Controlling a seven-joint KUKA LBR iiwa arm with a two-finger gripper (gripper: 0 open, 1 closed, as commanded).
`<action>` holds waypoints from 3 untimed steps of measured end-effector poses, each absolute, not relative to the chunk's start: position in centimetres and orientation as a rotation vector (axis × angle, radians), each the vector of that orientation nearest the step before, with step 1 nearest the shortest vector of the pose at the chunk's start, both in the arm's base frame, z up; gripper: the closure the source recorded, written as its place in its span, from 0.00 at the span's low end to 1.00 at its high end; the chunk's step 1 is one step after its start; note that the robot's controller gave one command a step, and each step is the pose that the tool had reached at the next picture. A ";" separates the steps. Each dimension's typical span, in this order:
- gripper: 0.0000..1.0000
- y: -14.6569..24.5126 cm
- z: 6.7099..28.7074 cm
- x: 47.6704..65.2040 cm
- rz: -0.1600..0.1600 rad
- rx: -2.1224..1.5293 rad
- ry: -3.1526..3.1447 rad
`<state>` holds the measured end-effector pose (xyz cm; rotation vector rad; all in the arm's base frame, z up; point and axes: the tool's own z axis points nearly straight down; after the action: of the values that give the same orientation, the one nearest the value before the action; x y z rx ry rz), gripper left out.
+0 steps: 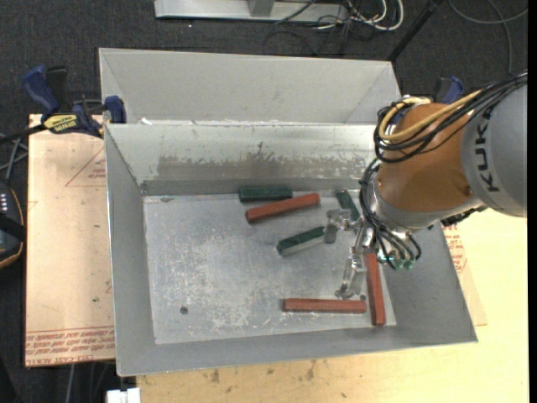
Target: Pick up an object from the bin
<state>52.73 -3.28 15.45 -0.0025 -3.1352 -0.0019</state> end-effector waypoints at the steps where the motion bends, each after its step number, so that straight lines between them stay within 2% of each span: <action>1: 0.00 -3.3 15.8 52.9 -0.001 -0.001 -3.142; 2: 0.00 -3.0 10.9 58.8 0.001 0.030 -3.154; 3: 1.00 -0.5 7.1 58.5 -0.001 0.314 -3.127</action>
Offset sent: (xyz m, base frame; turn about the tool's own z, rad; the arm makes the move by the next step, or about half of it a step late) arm 0.0917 0.0051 -0.0845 -0.0363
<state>58.46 -0.54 7.12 0.3144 -3.1271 -0.0007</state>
